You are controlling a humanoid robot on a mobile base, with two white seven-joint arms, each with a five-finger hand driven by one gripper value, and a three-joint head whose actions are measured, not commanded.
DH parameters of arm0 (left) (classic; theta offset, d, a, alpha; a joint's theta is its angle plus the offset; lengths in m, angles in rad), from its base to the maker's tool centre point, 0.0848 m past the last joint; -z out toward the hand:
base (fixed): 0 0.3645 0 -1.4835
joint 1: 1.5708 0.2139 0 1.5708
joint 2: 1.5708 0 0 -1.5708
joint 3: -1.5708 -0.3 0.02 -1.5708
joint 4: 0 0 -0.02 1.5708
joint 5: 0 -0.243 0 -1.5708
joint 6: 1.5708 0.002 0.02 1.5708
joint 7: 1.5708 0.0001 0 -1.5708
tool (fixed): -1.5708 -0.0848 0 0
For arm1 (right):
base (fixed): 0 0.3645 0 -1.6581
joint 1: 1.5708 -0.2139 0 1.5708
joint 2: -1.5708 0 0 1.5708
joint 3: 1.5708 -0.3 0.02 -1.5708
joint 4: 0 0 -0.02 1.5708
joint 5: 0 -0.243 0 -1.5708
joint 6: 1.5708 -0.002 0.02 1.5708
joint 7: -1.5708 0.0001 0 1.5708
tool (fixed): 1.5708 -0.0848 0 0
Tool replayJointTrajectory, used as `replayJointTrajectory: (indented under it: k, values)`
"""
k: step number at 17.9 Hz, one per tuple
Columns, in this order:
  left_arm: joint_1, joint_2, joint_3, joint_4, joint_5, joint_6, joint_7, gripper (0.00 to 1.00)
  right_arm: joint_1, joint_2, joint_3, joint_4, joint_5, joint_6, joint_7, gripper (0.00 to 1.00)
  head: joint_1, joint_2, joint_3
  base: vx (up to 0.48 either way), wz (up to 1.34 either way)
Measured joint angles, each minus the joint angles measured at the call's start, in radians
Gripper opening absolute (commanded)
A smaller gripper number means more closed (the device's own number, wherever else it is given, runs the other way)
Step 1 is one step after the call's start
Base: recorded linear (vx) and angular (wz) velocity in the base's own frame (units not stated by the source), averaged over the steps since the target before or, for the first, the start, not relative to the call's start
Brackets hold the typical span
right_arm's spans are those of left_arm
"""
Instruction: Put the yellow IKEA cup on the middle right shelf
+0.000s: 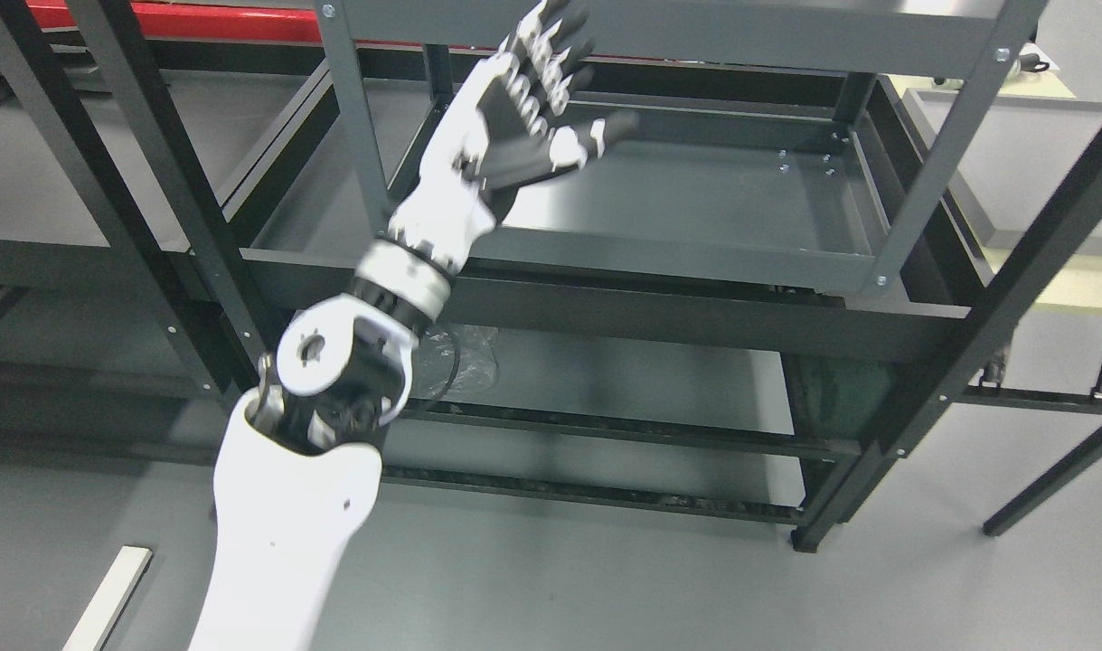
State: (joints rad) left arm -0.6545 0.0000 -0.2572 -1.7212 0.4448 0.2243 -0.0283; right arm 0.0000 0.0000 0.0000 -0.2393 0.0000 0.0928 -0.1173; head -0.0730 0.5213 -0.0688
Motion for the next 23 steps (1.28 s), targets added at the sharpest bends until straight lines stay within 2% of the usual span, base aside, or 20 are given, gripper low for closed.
replayJointTrajectory:
  k: [3, 9, 14, 23]
  values:
    - [0.196, 0.0, 0.024, 0.023, -0.13, -0.146, 0.001, 0.99, 0.0, 0.0, 0.0, 0.0, 0.0, 0.0, 0.0, 0.99, 0.0, 0.0, 0.0, -0.07, -0.09]
    - [0.46, 0.0, 0.086, 0.082, -0.245, -0.277, 0.001, 0.99, 0.0, 0.0, 0.0, 0.0, 0.0, 0.0, 0.0, 0.99, 0.0, 0.0, 0.0, -0.001, -0.01]
    - [0.548, 0.0, 0.124, 0.12, -0.272, -0.294, 0.001, 0.99, 0.0, 0.0, 0.0, 0.0, 0.0, 0.0, 0.0, 0.99, 0.0, 0.0, 0.0, 0.03, 0.03]
    - [0.581, 0.0, 0.166, 0.144, -0.264, -0.301, 0.001, 0.99, 0.0, 0.0, 0.0, 0.0, 0.0, 0.0, 0.0, 0.99, 0.0, 0.0, 0.0, 0.021, -0.02]
